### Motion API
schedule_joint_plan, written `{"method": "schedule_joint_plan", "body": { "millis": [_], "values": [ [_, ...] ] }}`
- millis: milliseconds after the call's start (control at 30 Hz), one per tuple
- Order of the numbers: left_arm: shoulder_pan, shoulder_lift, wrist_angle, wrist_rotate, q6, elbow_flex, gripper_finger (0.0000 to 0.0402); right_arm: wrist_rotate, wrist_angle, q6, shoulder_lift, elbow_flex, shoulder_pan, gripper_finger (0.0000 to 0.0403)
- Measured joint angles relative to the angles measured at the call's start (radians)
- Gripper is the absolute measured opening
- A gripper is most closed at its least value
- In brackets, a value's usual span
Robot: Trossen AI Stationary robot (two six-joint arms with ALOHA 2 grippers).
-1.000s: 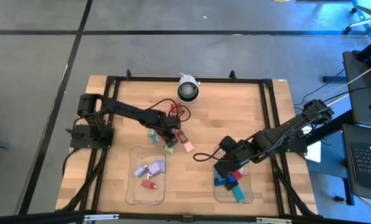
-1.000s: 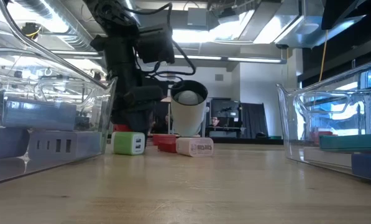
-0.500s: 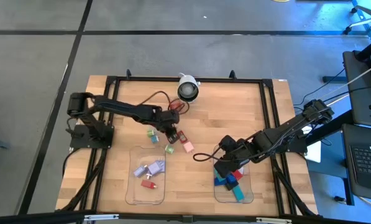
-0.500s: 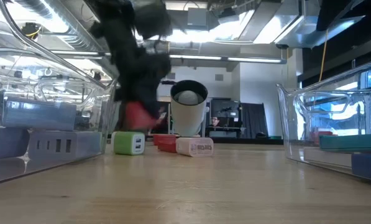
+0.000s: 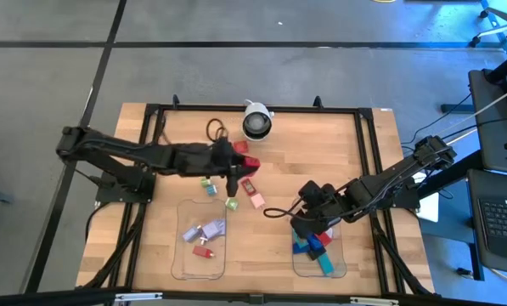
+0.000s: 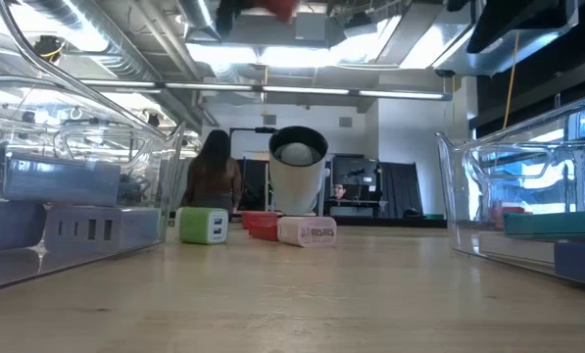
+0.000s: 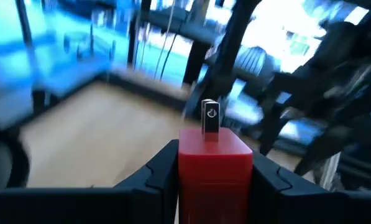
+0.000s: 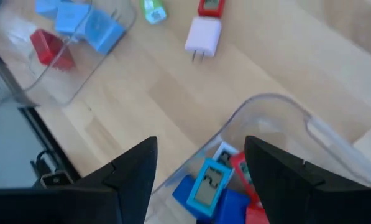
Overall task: Pick & Place Office items
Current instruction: Put the bottom red charger adapter into the left transparent bin
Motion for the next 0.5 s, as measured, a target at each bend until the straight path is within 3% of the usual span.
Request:
{"method": "schedule_joint_plan", "body": {
  "millis": [267, 500],
  "values": [
    [-0.126, -0.013, 0.190, -0.186, 0.182, 0.000, 0.0116, 0.090, 0.063, -0.082, 0.000, 0.000, 0.000, 0.0245],
    [-0.232, -0.013, 0.187, -0.256, 0.108, 0.000, 0.0123, 0.089, 0.170, -0.208, 0.000, 0.000, 0.000, 0.0245]
  ]
}}
